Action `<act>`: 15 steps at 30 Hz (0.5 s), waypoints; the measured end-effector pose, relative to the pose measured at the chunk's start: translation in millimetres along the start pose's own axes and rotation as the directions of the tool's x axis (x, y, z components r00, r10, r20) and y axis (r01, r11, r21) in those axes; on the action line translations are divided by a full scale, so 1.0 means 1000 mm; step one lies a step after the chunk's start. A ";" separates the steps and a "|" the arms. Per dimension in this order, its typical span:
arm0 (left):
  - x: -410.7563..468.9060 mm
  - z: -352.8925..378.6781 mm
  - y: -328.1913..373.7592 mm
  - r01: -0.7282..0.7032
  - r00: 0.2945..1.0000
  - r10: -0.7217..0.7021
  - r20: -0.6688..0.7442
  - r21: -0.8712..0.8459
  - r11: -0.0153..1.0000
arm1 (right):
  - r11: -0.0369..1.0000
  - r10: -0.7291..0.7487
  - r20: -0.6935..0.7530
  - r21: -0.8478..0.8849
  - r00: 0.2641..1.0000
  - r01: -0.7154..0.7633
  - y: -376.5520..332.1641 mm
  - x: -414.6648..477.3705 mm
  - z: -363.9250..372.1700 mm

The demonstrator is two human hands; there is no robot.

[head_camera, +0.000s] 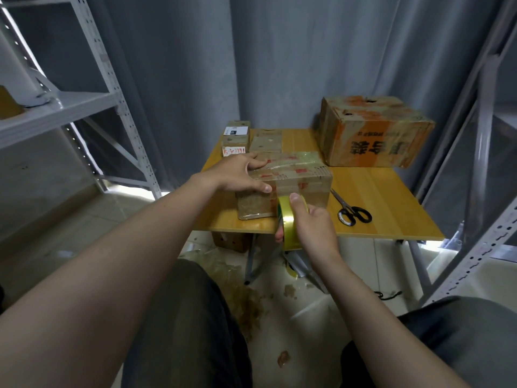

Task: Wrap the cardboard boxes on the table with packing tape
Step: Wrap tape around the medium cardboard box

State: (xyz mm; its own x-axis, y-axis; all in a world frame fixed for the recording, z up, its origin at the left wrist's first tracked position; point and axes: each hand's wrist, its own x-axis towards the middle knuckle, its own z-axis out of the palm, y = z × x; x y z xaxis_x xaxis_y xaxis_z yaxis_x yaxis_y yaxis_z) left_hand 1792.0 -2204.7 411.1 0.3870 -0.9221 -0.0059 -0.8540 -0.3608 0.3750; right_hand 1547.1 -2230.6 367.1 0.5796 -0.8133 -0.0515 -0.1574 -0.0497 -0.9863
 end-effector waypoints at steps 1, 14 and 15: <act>0.001 -0.002 0.000 0.001 1.000 -0.001 0.006 -0.003 1.000 | 1.000 -0.009 0.009 0.017 1.000 0.009 -0.005 0.000 -0.002; 0.031 -0.039 -0.001 0.069 0.998 -0.066 0.023 -0.260 0.963 | 0.955 -0.233 0.036 0.199 0.972 0.222 -0.075 0.041 -0.009; 0.035 -0.041 -0.003 0.076 0.997 -0.078 0.004 -0.277 0.958 | 0.950 -0.238 0.037 0.216 0.971 0.225 -0.080 0.050 -0.008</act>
State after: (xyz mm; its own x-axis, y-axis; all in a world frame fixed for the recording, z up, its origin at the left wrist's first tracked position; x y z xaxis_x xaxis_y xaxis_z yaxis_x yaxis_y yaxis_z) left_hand 1822.2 -2230.0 447.3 0.4513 -0.8915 -0.0385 -0.6923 -0.3770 0.6154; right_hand 1582.3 -2271.3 444.5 0.6292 -0.7563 0.1791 0.1533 -0.1051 -0.9826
